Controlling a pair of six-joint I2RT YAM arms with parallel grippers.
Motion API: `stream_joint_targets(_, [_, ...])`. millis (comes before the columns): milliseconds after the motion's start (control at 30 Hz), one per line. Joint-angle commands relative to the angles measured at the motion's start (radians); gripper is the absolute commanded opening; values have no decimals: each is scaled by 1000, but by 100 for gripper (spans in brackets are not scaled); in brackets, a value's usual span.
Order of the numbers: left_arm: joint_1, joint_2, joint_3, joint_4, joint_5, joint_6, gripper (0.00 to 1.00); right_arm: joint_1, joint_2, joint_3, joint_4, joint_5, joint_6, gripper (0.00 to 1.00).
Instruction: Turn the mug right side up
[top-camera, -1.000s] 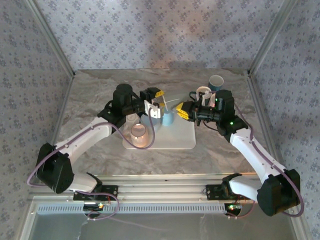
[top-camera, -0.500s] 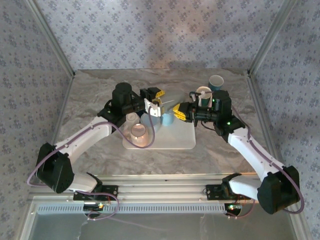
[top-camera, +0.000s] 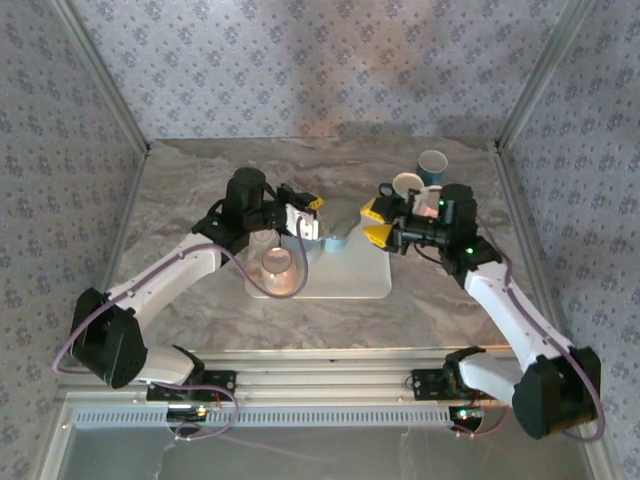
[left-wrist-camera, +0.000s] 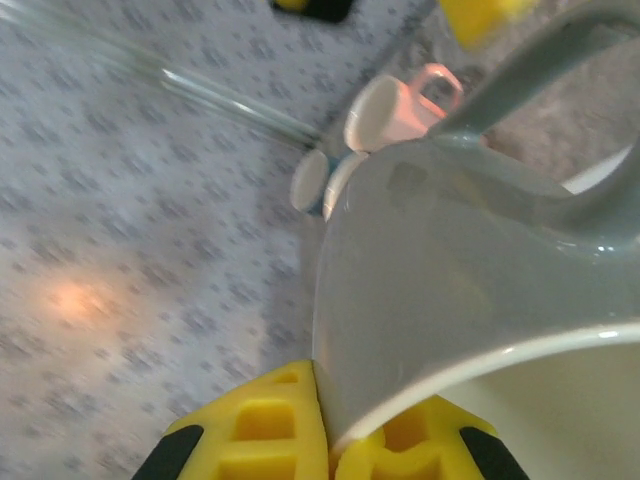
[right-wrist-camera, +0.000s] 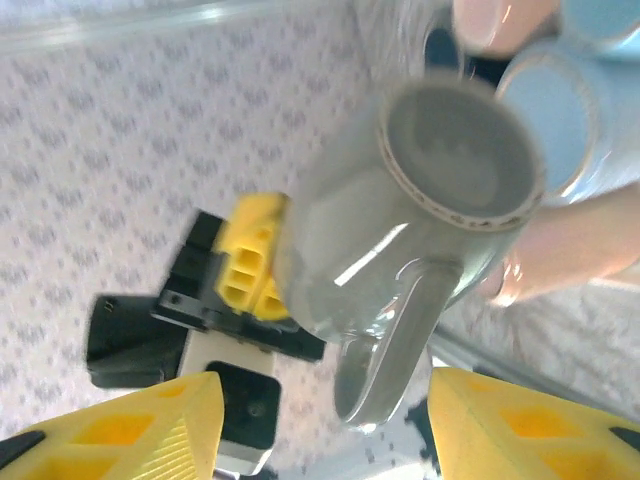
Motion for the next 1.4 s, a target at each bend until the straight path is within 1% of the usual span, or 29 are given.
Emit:
stream_joint_targets(0, [13, -70, 44, -77, -17, -209, 0, -91, -108, 68, -314, 112, -177, 61])
stream_joint_targets(33, [-5, -75, 46, -83, -43, -285, 0, -117, -125, 94, -402, 154, -247, 61])
stream_joint_targets(67, [-27, -71, 54, -81, -92, -375, 0, -138, -133, 114, -448, 185, -291, 61])
stream_joint_targets(100, [-60, -62, 75, -92, -165, -476, 0, -162, -136, 129, -492, 215, -336, 61])
stream_joint_targets(133, [-90, -43, 112, -130, -223, -593, 0, -182, -133, 139, -530, 236, -376, 61])
stream_joint_targets(200, [-142, 10, 206, -239, -309, -784, 0, -214, -108, 148, -570, 263, -444, 62])
stream_joint_targets(233, [-166, 46, 261, -287, -366, -917, 0, -231, -86, 156, -604, 270, -479, 62])
stream_joint_targets(267, [-181, 83, 311, -340, -398, -1021, 0, -242, -63, 165, -625, 276, -513, 62])
stream_joint_targets(300, [-193, 127, 384, -413, -397, -1114, 0, -252, -40, 179, -654, 296, -557, 62])
stream_joint_targets(367, [-220, 209, 498, -527, -400, -1244, 0, -268, -8, 211, -717, 365, -643, 61])
stream_joint_targets(400, [-235, 245, 541, -560, -392, -1301, 0, -277, -2, 221, -740, 407, -679, 60])
stream_joint_targets(433, [-250, 276, 572, -576, -380, -1352, 0, -295, 3, 223, -745, 417, -701, 59])
stream_joint_targets(467, [-264, 299, 597, -588, -378, -1383, 0, -321, 5, 219, -745, 405, -712, 58])
stream_joint_targets(533, [-298, 355, 655, -625, -399, -1440, 0, -405, 11, 204, -745, 337, -721, 55])
stream_joint_targets(600, [-319, 420, 731, -683, -413, -1490, 0, -483, 12, 196, -764, 287, -745, 55])
stream_joint_targets(700, [-332, 530, 861, -792, -395, -1589, 0, -583, 1, 184, -804, 272, -776, 55])
stream_joint_targets(800, [-346, 624, 957, -821, -367, -1671, 0, -641, -13, 158, -799, 242, -776, 56])
stream_joint_targets(933, [-363, 747, 1078, -856, -383, -1744, 0, -666, -11, 123, -793, 226, -776, 57])
stream_joint_targets(1000, [-373, 807, 1153, -879, -407, -1757, 0, -669, -8, 111, -795, 230, -776, 57])
stream_joint_targets(1033, [-378, 843, 1202, -898, -418, -1764, 0, -671, -6, 103, -793, 231, -810, 57])
stream_joint_targets(1267, [-380, 1102, 1601, -1114, -427, -1834, 0, -669, 15, 75, -755, 238, -845, 57])
stream_joint_targets(1300, [-380, 1126, 1642, -1140, -427, -1845, 0, -666, 18, 67, -744, 239, -855, 57])
stream_joint_targets(1367, [-379, 1150, 1662, -1154, -419, -1872, 0, -660, 27, 55, -719, 235, -884, 57])
